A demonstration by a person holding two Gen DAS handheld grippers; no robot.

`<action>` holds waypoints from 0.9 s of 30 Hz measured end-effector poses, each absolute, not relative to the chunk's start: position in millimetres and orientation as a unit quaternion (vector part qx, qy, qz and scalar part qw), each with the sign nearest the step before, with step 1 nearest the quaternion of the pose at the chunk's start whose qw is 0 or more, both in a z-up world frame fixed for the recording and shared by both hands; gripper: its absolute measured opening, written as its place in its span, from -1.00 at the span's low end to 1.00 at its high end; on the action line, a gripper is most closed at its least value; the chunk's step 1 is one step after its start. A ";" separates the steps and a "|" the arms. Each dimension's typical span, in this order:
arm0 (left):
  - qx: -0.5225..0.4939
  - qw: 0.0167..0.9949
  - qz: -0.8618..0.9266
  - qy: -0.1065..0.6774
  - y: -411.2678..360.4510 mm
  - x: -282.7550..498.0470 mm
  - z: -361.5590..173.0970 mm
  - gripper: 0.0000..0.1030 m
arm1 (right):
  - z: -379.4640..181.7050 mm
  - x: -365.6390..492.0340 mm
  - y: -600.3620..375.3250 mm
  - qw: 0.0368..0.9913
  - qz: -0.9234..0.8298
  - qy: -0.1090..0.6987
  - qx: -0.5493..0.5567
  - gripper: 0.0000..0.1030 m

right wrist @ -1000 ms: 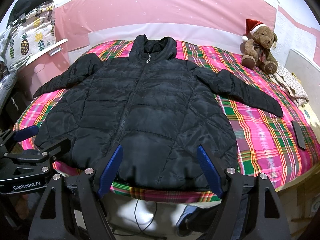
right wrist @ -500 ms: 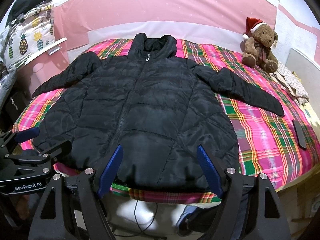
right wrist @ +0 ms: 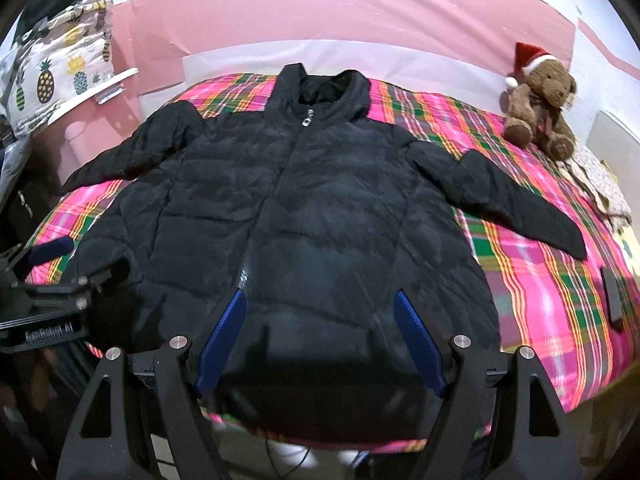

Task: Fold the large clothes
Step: 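Grasp the jacket sleeve cuff with the left gripper and lift it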

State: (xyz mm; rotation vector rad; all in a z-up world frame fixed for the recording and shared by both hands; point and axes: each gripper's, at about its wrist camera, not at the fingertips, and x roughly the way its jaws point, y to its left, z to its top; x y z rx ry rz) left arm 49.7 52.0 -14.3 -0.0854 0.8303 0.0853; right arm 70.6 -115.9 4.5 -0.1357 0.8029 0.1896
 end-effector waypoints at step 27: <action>-0.169 0.890 0.186 0.381 284.9 184.6 -53.0 0.93 | -23.3 232.2 -44.9 0.898 0.158 0.390 -0.125 0.48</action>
